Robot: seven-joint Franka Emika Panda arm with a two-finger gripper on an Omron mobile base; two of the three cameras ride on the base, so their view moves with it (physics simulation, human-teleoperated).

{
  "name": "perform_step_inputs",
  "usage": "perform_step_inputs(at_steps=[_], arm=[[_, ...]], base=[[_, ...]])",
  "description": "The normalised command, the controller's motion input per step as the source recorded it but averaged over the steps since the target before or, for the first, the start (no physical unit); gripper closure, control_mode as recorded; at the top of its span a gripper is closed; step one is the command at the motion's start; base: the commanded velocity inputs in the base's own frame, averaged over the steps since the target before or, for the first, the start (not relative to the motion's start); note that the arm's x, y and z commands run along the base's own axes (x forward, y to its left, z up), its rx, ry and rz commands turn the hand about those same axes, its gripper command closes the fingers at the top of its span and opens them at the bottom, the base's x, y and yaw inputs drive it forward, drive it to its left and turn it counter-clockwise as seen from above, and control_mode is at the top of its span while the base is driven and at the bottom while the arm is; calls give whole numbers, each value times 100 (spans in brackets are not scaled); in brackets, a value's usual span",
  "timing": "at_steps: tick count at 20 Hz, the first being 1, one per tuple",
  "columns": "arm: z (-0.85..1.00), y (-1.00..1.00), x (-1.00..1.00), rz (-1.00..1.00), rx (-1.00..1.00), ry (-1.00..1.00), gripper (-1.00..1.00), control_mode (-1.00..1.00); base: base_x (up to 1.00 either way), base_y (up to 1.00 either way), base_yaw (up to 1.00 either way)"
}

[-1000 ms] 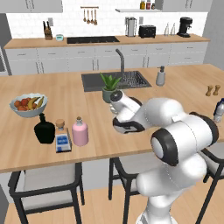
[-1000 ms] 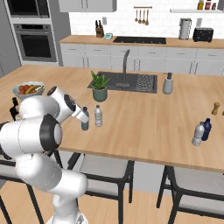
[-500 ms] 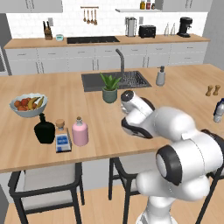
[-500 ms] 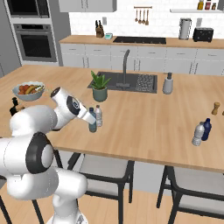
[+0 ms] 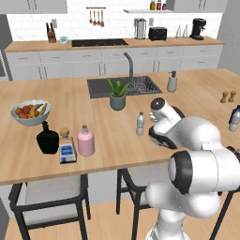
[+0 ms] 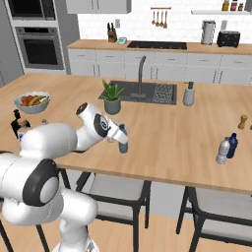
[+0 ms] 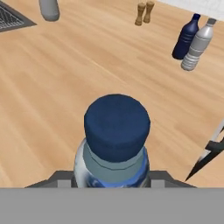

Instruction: Move the plastic bottles in the middle to the plastics group, and the glass bottles in the middle to the glass group.

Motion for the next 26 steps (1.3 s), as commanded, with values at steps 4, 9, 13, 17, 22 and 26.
perform_step_inputs(at_steps=[4, 9, 13, 17, 22, 26], arm=[[0, -88, 0, -4, 0, 0, 100, -100], [0, -92, 0, -4, 0, 0, 100, -100], [6, -91, 0, -3, 0, 0, 100, -100], [5, -86, 0, -3, 0, 0, 100, -100], [4, -74, 6, -5, 0, 0, 100, -100], [0, -63, 10, -5, 0, 0, 100, -100]], base=[[0, 0, 0], [0, 0, 0], [0, 0, 0], [0, 0, 0], [0, 0, 0], [0, 0, 0]])
